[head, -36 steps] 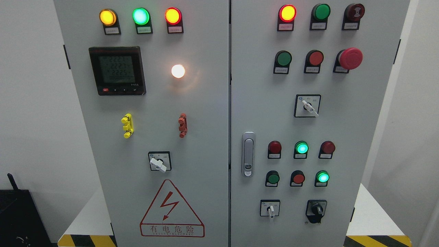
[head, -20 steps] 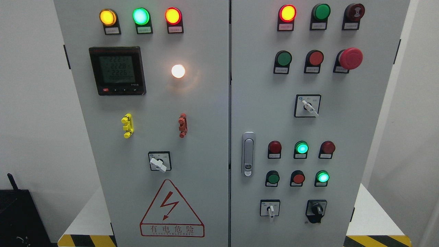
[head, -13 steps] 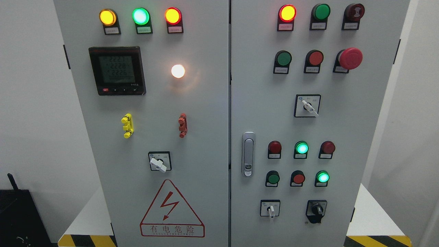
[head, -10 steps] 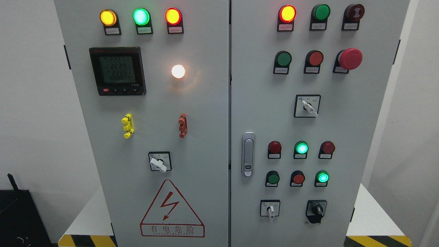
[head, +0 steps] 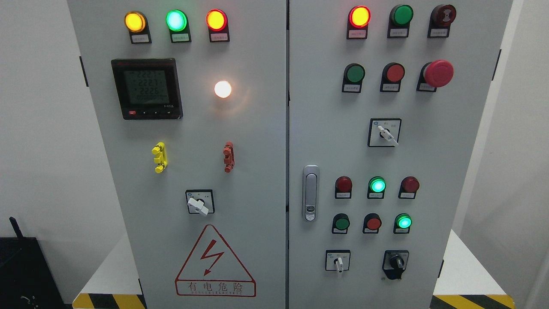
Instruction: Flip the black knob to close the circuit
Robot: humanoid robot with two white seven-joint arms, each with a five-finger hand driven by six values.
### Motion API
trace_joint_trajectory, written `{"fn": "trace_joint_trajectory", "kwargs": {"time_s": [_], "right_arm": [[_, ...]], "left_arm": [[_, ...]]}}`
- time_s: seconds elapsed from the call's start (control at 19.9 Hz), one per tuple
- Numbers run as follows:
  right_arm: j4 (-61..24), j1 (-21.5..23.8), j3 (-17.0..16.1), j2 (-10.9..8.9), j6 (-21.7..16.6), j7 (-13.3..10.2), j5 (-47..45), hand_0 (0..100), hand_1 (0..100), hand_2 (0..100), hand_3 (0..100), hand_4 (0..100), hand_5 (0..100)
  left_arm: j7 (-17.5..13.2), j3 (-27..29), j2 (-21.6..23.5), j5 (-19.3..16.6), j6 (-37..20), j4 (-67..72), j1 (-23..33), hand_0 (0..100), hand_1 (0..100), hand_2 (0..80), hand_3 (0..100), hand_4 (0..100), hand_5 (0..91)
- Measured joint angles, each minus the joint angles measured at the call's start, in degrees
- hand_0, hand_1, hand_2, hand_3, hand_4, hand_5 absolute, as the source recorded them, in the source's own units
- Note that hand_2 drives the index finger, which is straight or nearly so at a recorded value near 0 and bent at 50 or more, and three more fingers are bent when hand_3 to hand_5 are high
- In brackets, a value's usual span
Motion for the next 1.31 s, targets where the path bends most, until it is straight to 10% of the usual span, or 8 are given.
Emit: {"fn": "trace_joint_trajectory", "kwargs": {"time_s": [0.4,0.55,1.31], "right_arm": [[-15.71,-4.75,-7.77,-1.29,-4.0,-2.53,32.44,0,31,88,100,84,81],[-19.07,-7.07,-9.81,-2.65,-3.05,0.05,38.3,0,22,90,100,85,83],[-21.42,-20.06,-5.57,-6.25,20.06,0.38,51.86,0,12,92,100,86,85]], "left_arm": [[0.0,0.0,0.0,-0.02,0.26,0.01,0.01,12,56,0.0,0,0,0.0],[0.11,0.0,0.0,0.0,0.28,0.01,0.01,12,56,0.0,0,0,0.0],[-0.01,0.0,0.0,0.0,0.32,0.01,-0.01,12,56,0.0,0,0,0.0]]}}
